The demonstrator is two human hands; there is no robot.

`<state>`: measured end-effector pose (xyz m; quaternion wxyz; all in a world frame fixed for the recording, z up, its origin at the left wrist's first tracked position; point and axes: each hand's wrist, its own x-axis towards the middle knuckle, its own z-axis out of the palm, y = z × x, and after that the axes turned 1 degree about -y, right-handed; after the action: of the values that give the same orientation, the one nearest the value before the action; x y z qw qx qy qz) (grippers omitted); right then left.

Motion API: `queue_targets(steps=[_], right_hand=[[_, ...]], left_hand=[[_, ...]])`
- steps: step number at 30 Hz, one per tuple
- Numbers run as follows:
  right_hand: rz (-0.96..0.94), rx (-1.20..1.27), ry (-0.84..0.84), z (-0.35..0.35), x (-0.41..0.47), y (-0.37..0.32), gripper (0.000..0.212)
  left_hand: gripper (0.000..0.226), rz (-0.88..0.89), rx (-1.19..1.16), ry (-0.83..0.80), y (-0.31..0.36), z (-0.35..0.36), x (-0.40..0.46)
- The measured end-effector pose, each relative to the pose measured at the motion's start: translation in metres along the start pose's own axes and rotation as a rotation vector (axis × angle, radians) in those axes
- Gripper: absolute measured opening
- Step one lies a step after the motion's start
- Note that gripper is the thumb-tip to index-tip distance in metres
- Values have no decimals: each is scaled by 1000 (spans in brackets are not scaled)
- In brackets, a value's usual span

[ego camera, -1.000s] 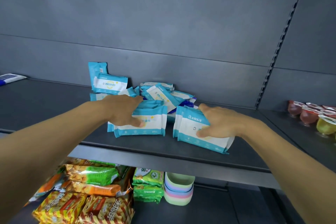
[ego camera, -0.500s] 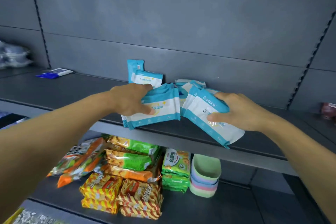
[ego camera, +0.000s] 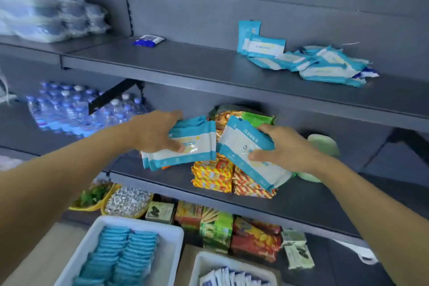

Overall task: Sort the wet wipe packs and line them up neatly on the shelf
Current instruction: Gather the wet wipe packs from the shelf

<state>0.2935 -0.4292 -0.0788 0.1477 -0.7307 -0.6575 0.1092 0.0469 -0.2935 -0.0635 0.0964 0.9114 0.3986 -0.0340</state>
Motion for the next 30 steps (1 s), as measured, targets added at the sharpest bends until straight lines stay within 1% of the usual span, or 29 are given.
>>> queue_targets(steps=[2,5,9,11,14,18,21,25,28,30], right_hand=[[9,-12,-47,37,3,-13,42],[6,-1,-132,89,10,-19,49],[19,18,-198,153,19,-18,41],[8,22,-232,184,25,-16,42],[20,56,-302,233,34,-10,53],[56,47,-356,293,44,-9,53],[102,34,-373,334,53,-11,50],[197,35,-365,398,67,-17,51],[297,-1,-365,449,78,-25,47],[376,-5,-364,484,83,-31,44]], left_hand=[[63,-42,7,-49,-23,28,-13],[67,-90,-9,-106,-49,68,-25],[72,-143,-23,-189,-78,121,-30],[68,-189,-2,-228,-91,150,-31],[62,-249,9,-254,-109,192,-33],[58,-328,-35,-285,-137,242,-35],[58,-328,-39,-300,-158,278,-31],[68,-322,-19,-322,-194,335,-19],[70,-313,-31,-342,-222,376,-8],[70,-273,-39,-335,-241,403,1]])
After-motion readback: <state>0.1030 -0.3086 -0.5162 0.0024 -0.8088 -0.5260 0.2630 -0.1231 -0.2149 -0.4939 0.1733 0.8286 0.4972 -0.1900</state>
